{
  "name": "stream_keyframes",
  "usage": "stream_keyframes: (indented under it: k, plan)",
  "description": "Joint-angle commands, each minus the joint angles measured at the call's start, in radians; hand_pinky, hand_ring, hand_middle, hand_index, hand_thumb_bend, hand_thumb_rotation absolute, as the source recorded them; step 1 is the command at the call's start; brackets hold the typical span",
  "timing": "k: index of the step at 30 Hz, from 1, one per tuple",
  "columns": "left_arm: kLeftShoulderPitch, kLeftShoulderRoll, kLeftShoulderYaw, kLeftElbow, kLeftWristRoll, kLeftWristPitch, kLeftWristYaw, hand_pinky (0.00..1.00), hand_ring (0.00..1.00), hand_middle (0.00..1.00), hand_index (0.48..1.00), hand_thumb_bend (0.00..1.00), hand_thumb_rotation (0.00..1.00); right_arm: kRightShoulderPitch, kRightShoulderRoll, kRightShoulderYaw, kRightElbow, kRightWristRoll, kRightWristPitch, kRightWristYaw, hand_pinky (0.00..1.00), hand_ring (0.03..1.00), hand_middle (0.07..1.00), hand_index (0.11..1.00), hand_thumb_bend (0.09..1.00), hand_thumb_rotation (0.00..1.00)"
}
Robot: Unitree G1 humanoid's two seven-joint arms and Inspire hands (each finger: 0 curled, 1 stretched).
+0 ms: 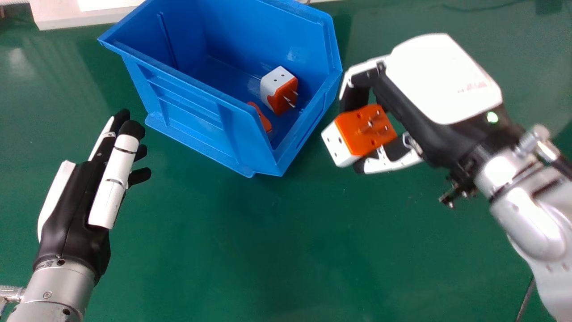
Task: Pick all objects and put in blue box
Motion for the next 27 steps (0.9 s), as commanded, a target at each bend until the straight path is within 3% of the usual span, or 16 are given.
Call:
stream_keyframes:
  k: [1, 11, 27]
  plan:
    - [0.002, 0.01, 0.004, -0.019, -0.008, -0.02, -0.002, 0.86, 0.92, 0.94, 0.972, 0.48, 1.0, -0.121, 0.014, 0.019, 0.046, -0.014, -0.018, -0.038, 0.35, 0.433, 0.53, 0.477, 0.496, 0.0]
    - [0.026, 0.006, 0.001, -0.047, -0.006, -0.019, -0.005, 0.86, 0.92, 0.94, 0.971, 0.48, 1.0, -0.392, 0.073, 0.11, 0.335, -0.033, -0.058, -0.128, 0.35, 0.43, 0.528, 0.497, 0.495, 0.0]
    - [0.063, 0.001, -0.004, -0.083, -0.004, -0.021, -0.004, 0.85, 0.92, 0.94, 0.971, 0.49, 1.0, -0.794, 0.248, 0.32, 0.913, -0.095, -0.072, -0.273, 0.34, 0.436, 0.526, 0.482, 0.496, 0.0]
